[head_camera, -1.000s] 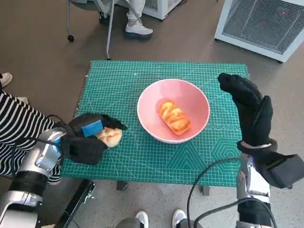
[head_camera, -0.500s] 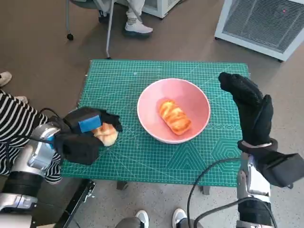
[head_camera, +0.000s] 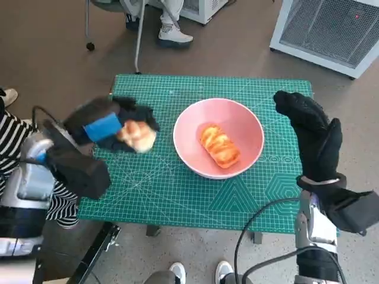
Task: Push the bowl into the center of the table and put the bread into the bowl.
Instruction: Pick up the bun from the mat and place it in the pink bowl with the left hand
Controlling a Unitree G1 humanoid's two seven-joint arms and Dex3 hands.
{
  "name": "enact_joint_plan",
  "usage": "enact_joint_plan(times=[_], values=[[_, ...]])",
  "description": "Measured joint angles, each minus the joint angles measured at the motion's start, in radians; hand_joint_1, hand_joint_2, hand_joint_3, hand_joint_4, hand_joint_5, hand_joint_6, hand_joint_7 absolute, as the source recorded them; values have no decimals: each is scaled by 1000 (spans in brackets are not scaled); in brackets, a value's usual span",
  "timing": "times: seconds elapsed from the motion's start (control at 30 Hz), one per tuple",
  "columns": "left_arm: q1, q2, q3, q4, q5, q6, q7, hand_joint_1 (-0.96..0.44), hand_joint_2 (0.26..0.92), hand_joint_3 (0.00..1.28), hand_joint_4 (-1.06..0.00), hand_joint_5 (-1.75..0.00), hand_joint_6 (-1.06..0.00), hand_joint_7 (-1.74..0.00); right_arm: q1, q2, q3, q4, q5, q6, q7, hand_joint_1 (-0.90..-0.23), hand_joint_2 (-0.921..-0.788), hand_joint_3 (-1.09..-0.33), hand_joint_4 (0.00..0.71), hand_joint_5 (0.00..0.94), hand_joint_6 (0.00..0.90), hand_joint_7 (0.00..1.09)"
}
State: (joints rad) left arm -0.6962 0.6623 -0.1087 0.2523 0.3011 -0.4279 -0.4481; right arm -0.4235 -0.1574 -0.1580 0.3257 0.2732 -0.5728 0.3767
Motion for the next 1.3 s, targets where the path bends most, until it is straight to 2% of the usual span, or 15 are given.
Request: enact_joint_plan(times=[0.1, 0.43, 0.67, 0.8, 0.83, 0.87, 0.9, 0.93, 1.0, 1.1, 1.2, 1.3], values=[[-45, -44, -6, -10, 0, 14, 12, 1, 920, 148, -623, -1316, -519, -1204, 0, 0, 0, 2, 0, 0, 1, -813, -921, -721, 196, 0, 48, 606], [-194, -200, -99, 53, 57, 29, 45, 2, 916, 49, -749, -1149, -629, -1111, 0, 1, 0, -3, 0, -1, 1, -814, -921, -719, 195, 0, 48, 606], [-273, -270, -176, 200, 104, 51, 32, 1, 920, 113, -668, -1220, -543, -1214, 8, -1, -6, -16, 0, -2, 1, -815, -921, -718, 196, 1, 49, 606], [-306, -304, -214, 275, 124, 79, 2, 1, 921, 189, -574, -1274, -459, -1340, 15, -1, -12, -24, 0, -2, 0, -815, -921, -718, 197, 2, 50, 605], [-313, -312, -225, 292, 128, 89, -9, 7, 875, 182, -518, -1004, -418, -1093, 16, -1, -14, -27, -1, -2, -1, -815, -921, -717, 198, 2, 50, 605], [-319, -317, -234, 305, 132, 102, -21, 13, 853, 161, -532, -736, -434, -855, 17, 0, -16, -29, -1, -2, -3, -815, -921, -717, 199, 3, 50, 605], [-324, -322, -244, 319, 137, 117, -35, 20, 834, 137, -476, -484, -421, -625, 18, 0, -16, -31, -2, -2, -5, -815, -921, -717, 201, 4, 50, 604], [-328, -325, -254, 326, 143, 142, -53, 26, 820, 116, -424, -311, -412, -445, 19, 0, -17, -33, -2, -2, -7, -815, -921, -717, 203, 5, 50, 604], [-335, -330, -275, 335, 165, 204, -91, 35, 802, 95, -350, -159, -384, -276, 21, 0, -20, -37, -4, -3, -12, -814, -921, -718, 205, 5, 51, 603], [-340, -339, -302, 342, 192, 299, -141, 48, 778, 74, -279, -52, -348, -140, 24, 0, -23, -40, -5, -5, -20, -811, -921, -718, 207, 6, 51, 603], [-339, -347, -322, 341, 214, 363, -165, 45, 758, 61, -229, -17, -318, -80, 30, 0, -23, -45, -7, -7, -30, -809, -921, -718, 207, 6, 51, 602], [-336, -347, -330, 334, 220, 366, -164, 5, 741, 49, -182, -6, -289, -45, 36, 0, -23, -49, -13, -10, -37, -809, -921, -718, 208, 6, 51, 601]])
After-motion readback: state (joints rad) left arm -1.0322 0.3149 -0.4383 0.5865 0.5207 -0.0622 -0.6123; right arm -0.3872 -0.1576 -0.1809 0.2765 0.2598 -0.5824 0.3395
